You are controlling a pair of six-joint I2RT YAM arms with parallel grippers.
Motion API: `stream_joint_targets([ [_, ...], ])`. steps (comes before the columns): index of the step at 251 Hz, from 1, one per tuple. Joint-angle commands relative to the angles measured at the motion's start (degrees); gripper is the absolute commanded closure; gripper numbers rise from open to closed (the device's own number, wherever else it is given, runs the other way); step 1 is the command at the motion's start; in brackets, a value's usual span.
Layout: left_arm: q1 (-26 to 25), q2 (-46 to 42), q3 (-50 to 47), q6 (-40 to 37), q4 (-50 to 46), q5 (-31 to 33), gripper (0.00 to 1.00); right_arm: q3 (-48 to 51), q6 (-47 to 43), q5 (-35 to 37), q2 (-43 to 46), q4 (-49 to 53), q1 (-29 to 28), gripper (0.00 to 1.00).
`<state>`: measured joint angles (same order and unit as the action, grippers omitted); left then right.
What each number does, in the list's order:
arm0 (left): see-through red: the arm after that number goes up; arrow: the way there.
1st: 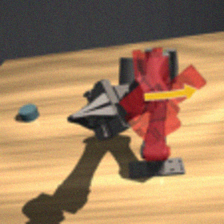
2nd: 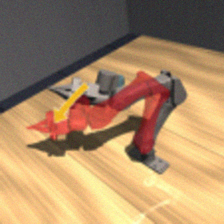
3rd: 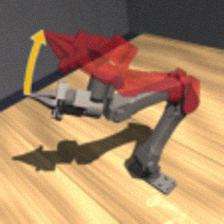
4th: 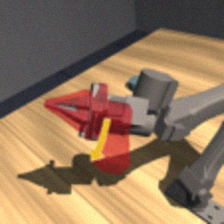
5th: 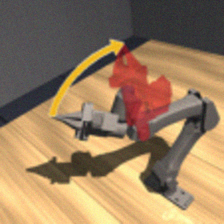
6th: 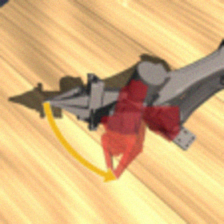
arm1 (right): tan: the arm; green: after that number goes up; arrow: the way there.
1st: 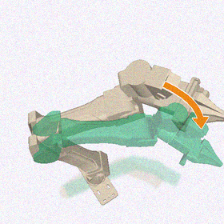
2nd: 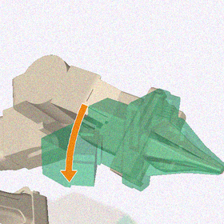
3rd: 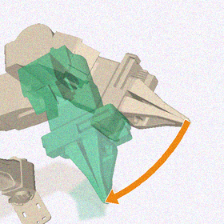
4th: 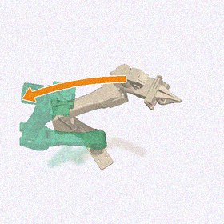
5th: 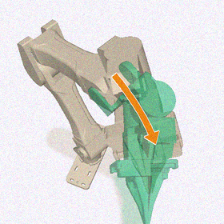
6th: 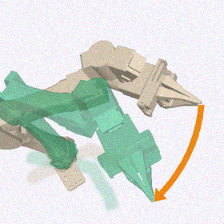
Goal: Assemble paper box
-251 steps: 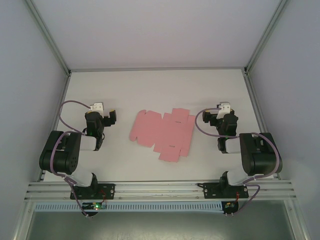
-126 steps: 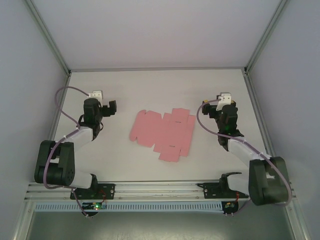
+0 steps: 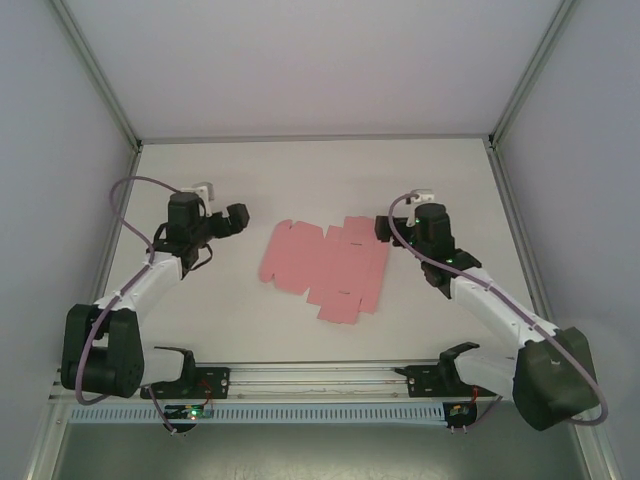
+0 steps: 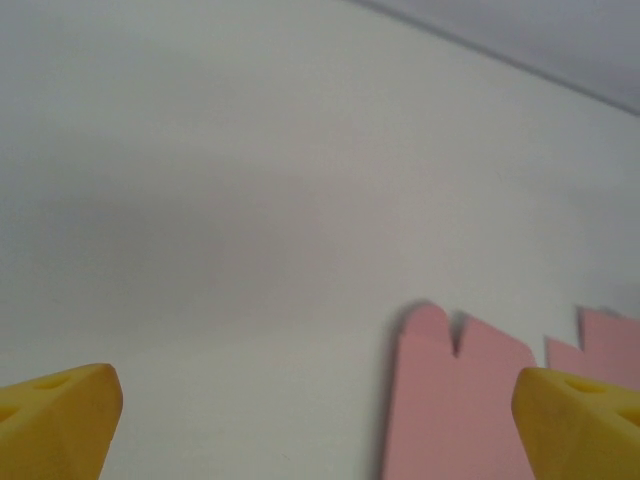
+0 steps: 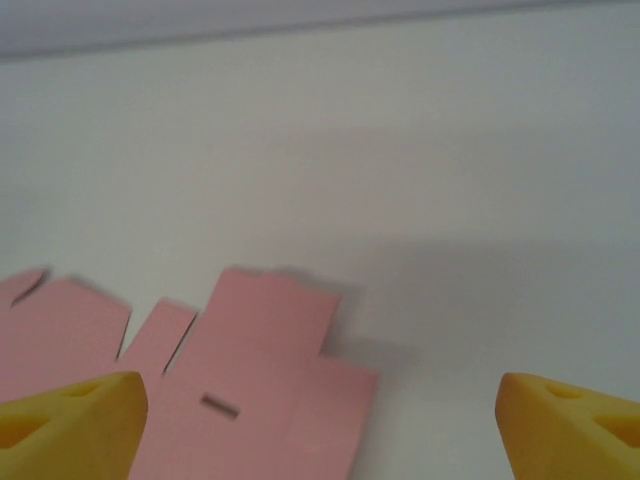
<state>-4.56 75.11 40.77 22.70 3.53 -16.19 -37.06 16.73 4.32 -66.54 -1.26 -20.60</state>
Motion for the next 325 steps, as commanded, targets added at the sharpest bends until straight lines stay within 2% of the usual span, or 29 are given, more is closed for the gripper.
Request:
stream_joint_targets([
  [1, -1.98, 2.85, -0.31, 3.72, -3.18, -9.36, 0.00, -2.35, 3.70, -2.85, -4.55, 4.97, -2.87, 0.12],
  [53, -3.99, 6.27, -0.33, 4.04, -3.08, -14.58, 0.00, -4.91, 2.77, -9.91, -14.58, 2.07, -6.27, 0.22],
  [91, -6.81, 10.79, 0.90, 2.99, -3.38, -14.97, 0.00, -6.03, 2.27, -8.61, -18.49, 1.01, -6.51, 0.22],
  [182, -9.07, 20.03, 4.43, 3.84, -1.46, -19.06, 0.00, -5.56, 1.37, -9.04, -23.64, -3.45, -6.00, 0.21],
  [211, -9.67, 21.67, 5.02, 4.76, 0.59, -21.19, 0.00, -5.48, 1.36, -9.57, -24.91, -4.55, -5.78, 0.21],
  [239, -10.49, 23.51, 5.20, 6.92, 5.62, -26.26, 0.00, -5.74, 1.47, -10.81, -26.29, -5.42, -5.43, 0.21],
  [275, -11.79, 25.15, 6.46, 8.76, 9.01, -30.49, 0.07, -6.19, 1.64, -11.52, -27.97, -5.99, -5.23, 0.21],
  [287, -12.06, 25.33, 6.93, 8.88, 9.04, -30.83, 0.12, -6.01, 1.68, -11.65, -28.18, -6.27, -5.23, 0.21],
  [305, -12.21, 25.13, 7.51, 9.02, 8.97, -31.03, 0.28, -5.75, 1.59, -11.60, -27.98, -6.56, -5.20, 0.21],
  [325, -12.32, 24.94, 8.53, 8.81, 7.50, -30.46, 0.53, -5.58, 1.38, -11.49, -27.52, -6.65, -5.17, 0.21],
])
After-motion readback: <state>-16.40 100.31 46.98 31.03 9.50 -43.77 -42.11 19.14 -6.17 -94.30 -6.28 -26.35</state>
